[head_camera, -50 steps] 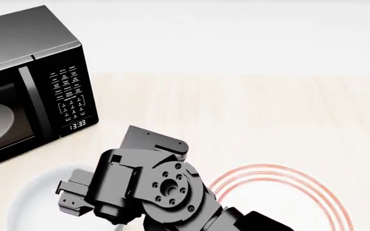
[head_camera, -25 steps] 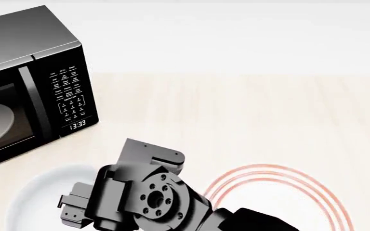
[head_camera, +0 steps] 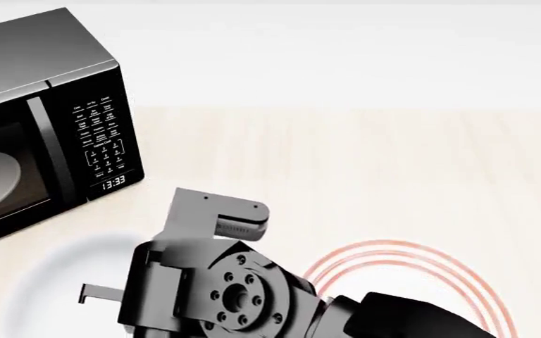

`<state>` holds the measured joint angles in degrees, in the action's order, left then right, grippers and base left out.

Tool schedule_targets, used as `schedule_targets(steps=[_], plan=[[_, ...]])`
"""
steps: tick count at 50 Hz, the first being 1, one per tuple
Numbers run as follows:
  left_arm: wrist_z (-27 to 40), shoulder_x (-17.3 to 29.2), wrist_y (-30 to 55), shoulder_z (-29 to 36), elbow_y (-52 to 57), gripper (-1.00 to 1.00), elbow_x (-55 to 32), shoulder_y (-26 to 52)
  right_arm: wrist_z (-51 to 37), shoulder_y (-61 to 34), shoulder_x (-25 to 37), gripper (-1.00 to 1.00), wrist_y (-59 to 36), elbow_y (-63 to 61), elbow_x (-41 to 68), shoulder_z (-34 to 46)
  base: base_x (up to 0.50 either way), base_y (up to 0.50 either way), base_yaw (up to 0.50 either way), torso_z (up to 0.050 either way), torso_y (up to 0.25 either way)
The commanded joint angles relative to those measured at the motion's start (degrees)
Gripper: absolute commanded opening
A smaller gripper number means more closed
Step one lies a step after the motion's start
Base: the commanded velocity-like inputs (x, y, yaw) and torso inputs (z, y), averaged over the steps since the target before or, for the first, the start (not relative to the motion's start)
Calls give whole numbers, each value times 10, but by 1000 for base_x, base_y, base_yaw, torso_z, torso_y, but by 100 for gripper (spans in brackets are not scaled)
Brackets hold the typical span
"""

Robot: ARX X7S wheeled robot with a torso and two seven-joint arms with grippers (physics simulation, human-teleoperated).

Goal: Put the white bowl to the right of the plate.

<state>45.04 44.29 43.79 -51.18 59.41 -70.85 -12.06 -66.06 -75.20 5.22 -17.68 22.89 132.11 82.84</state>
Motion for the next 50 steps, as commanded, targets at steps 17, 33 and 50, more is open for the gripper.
schedule_targets(steps=[17, 33, 50], plan=[[15, 19, -37, 19, -4, 100, 10, -26, -92, -86, 86, -100, 13, -151, 39, -65, 0, 0, 0, 0, 1], [23, 26, -47, 36, -8, 100, 18, -29, -140, -157, 162, -100, -19, -167, 104, -101, 0, 0, 0, 0, 1], [30, 31, -52, 54, -13, 100, 29, -29, -141, -206, 254, -100, -64, -128, 124, -115, 0, 0, 0, 0, 1]])
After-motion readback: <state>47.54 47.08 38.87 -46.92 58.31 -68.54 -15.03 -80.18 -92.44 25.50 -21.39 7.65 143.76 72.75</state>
